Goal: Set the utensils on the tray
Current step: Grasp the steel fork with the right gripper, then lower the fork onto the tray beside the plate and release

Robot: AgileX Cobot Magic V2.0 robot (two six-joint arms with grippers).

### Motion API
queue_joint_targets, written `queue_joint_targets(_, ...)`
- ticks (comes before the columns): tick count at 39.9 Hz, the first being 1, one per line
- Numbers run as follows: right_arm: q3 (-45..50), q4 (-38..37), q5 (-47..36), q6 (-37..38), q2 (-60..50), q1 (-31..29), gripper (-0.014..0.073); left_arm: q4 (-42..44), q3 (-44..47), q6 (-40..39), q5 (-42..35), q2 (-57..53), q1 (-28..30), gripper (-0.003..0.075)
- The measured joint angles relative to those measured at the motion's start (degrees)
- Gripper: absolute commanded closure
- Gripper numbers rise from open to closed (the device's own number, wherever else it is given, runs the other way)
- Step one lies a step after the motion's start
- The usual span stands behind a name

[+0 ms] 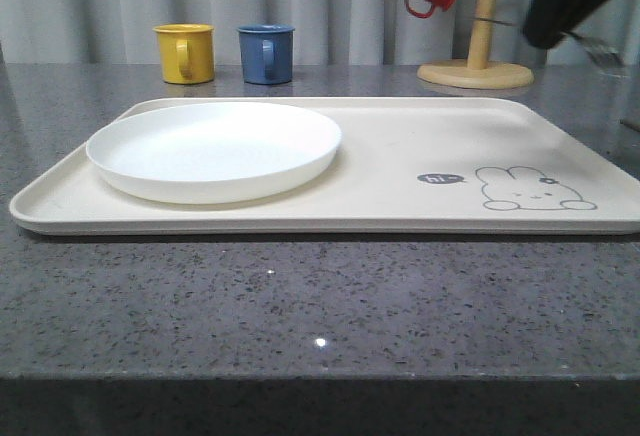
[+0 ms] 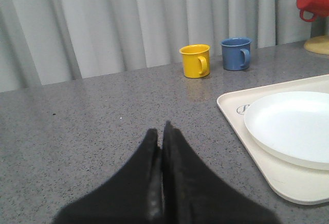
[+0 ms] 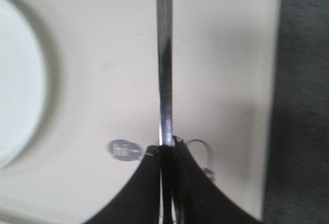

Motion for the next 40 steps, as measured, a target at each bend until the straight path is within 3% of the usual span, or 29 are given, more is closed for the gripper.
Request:
queue_joint_targets(7,-6.6,0.1,2.0,4.9,6.6,6.8,0.0595,0.0,0.0,0.0,0.0,0.0,0.0,0.0738)
queue_joint_targets(25,-7.6,-4.4,-1.4,19.9,13.5,7.1,0.0595,0.0,0.0,0.0,0.0,0.0,0.0,0.0738)
queue_joint_targets(40,-7.6,-5.0,-2.4,22.5,17.2,10.1,0.0585,0.0,0.0,0.0,0.0,0.0,0.0,0.0738)
